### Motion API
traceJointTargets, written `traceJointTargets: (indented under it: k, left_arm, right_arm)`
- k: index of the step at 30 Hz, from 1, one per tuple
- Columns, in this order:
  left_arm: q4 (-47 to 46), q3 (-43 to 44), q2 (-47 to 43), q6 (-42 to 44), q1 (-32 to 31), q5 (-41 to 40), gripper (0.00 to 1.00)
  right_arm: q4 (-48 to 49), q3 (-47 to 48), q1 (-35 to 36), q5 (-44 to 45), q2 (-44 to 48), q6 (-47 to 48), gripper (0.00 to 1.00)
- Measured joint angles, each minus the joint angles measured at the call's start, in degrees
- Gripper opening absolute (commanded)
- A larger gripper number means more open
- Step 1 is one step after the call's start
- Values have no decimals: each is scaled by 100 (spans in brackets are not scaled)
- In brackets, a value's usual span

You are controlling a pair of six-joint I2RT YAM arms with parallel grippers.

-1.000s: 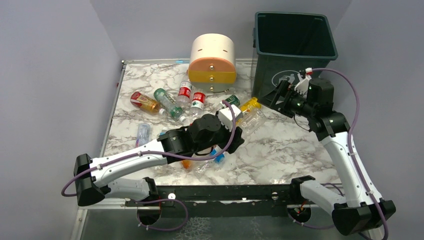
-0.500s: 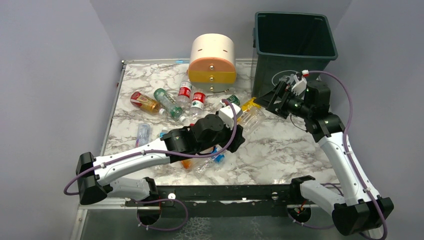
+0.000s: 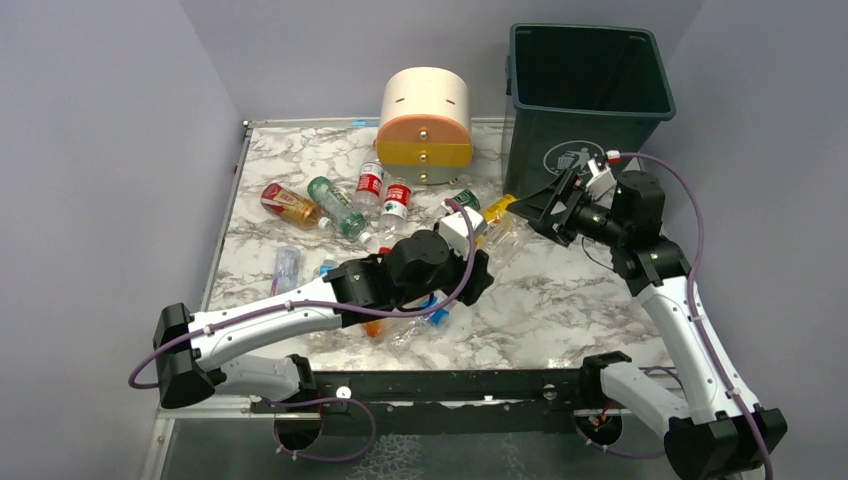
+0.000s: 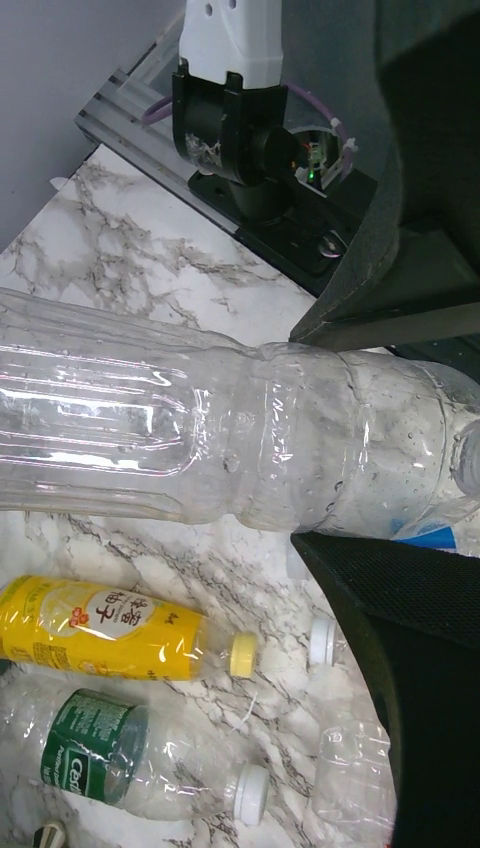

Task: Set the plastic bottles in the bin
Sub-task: Place the plastic bottle in the trash bin.

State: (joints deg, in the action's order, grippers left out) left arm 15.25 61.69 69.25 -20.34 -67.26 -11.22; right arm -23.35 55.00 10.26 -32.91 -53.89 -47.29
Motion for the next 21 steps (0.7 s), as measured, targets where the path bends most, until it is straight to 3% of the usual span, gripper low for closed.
traceJointTargets:
  k: [21]
  left_arm:
    - [-262, -24, 308, -2, 7, -109, 54]
  right_arm:
    - [7, -2, 7, -496, 142, -216, 100]
